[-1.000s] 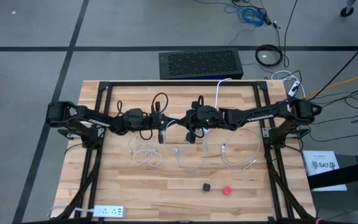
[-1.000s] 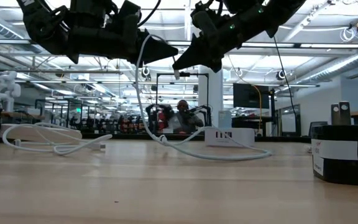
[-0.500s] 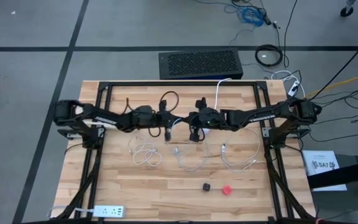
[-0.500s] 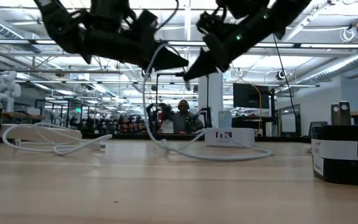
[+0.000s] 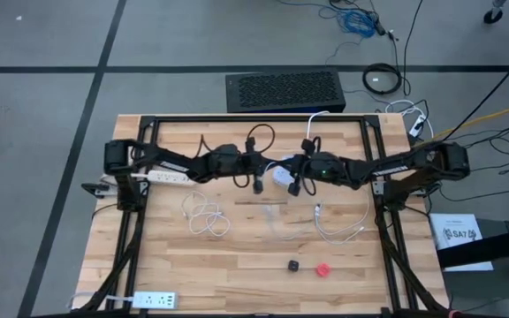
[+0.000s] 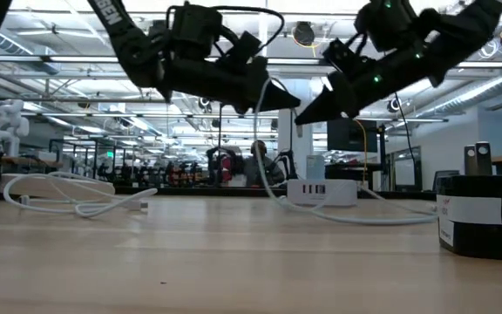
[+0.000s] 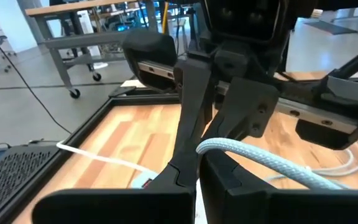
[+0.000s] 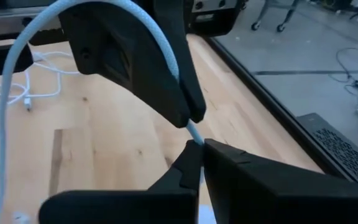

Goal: Insert USB
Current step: Insert the middle white charger cable into the white charger adapter

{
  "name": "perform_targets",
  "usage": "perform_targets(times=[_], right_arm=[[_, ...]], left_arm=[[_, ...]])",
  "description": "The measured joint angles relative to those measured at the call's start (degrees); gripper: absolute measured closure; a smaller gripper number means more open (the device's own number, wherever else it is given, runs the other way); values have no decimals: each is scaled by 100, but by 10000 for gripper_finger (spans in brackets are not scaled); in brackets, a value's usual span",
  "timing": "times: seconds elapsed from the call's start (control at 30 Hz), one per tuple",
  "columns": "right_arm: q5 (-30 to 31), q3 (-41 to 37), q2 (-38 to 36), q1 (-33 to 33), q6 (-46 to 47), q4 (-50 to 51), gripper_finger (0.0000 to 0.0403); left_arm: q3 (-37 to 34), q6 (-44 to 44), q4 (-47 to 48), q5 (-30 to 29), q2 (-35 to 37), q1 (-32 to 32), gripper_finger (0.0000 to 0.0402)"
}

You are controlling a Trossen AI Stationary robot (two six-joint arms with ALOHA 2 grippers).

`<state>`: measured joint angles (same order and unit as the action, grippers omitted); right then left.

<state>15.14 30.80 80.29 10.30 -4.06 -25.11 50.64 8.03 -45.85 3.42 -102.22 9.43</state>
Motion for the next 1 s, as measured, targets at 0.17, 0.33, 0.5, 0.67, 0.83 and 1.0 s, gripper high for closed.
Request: perform_targets(times=[0.17, 0.33, 0.5, 0.67, 0.83, 1.0], right_arm=[[13, -407, 4, 204, -119, -540, 403], [46, -631, 9, 371, -158, -761, 403], [63, -834, 11, 477, -162, -926, 403], [76, -976, 11, 506, -166, -1220, 403], [70, -980, 11, 520, -153, -1238, 403], [-86, -980, 17, 692, -106, -1291, 403]], left_arm=[[321, 7, 201, 10, -301, 78, 396], [647, 25, 257, 51, -657, 163, 396], [943, -7, 270, 72, -985, 197, 396], [1049, -11, 273, 83, -1099, 197, 396], [1049, -11, 301, 78, -1099, 197, 396], [1049, -11, 331, -8, -1099, 201, 396]])
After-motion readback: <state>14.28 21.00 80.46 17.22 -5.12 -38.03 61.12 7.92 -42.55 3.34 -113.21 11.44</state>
